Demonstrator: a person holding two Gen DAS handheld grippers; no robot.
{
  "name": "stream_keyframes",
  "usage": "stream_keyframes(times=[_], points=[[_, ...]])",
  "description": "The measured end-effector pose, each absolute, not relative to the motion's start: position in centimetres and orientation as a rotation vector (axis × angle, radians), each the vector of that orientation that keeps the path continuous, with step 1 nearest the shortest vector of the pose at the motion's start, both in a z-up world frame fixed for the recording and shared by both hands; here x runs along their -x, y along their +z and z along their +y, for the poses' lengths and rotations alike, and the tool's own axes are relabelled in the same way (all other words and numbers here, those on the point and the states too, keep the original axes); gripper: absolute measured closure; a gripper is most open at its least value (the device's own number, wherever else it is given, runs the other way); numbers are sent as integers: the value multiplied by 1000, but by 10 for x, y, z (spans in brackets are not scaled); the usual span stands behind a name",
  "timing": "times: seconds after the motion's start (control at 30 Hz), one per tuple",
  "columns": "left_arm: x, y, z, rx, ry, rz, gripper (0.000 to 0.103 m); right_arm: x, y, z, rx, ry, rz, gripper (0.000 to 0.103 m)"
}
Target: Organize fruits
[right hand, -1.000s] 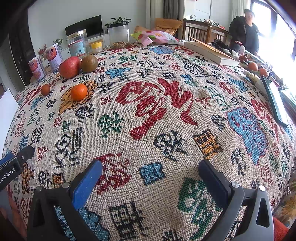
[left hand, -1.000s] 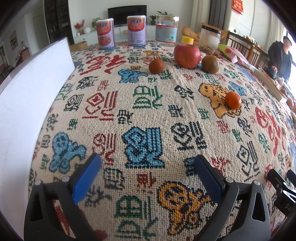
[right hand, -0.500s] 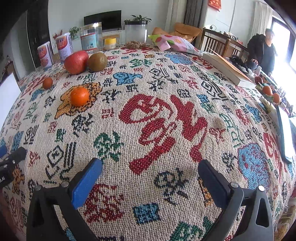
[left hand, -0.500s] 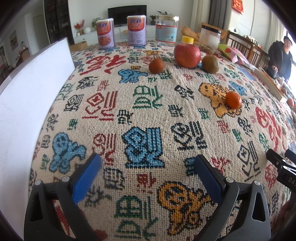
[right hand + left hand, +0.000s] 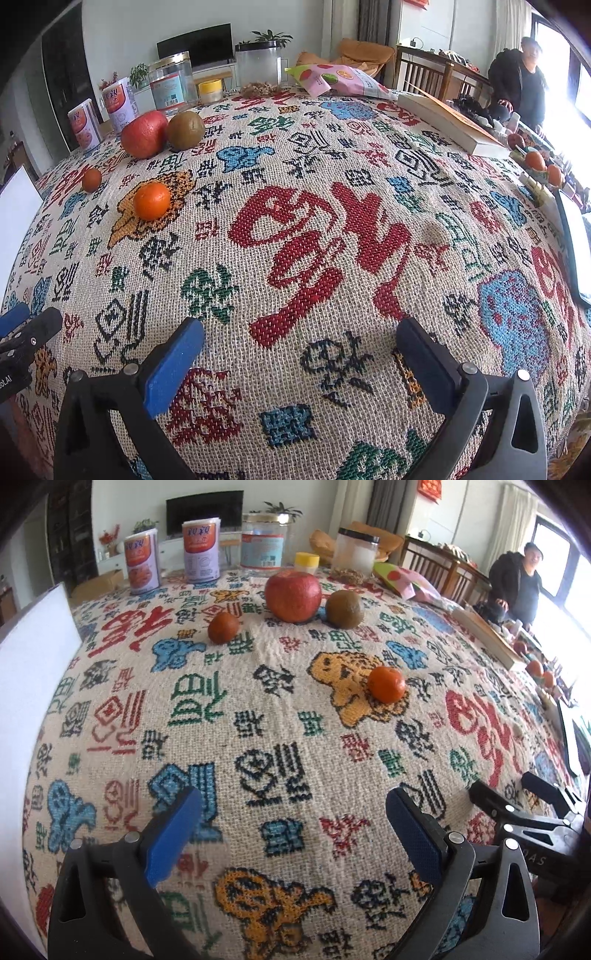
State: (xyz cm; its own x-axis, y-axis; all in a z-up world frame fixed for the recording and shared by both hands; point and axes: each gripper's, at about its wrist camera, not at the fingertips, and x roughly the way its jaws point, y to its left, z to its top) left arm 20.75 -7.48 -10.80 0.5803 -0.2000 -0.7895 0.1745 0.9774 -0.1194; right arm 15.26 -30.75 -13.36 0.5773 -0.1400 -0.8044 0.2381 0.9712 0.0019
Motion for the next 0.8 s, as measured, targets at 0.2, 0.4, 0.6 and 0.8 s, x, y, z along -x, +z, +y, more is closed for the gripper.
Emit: stream_keyframes(times=[0.2, 0.4, 0.6, 0.8], points=[[-260, -110, -137, -61, -300, 863, 5, -153, -134, -308, -114, -222, 930, 0], [-278, -113, -144, -40, -322, 878, 74, -154, -134, -308, -114, -222, 931, 0], [-249, -100, -105, -19, -206, 819, 74, -156, -134, -307, -114, -224, 931, 0], [-205, -89, -48, -68, -108, 826, 74, -156, -134, -307, -114, -224, 932, 0]])
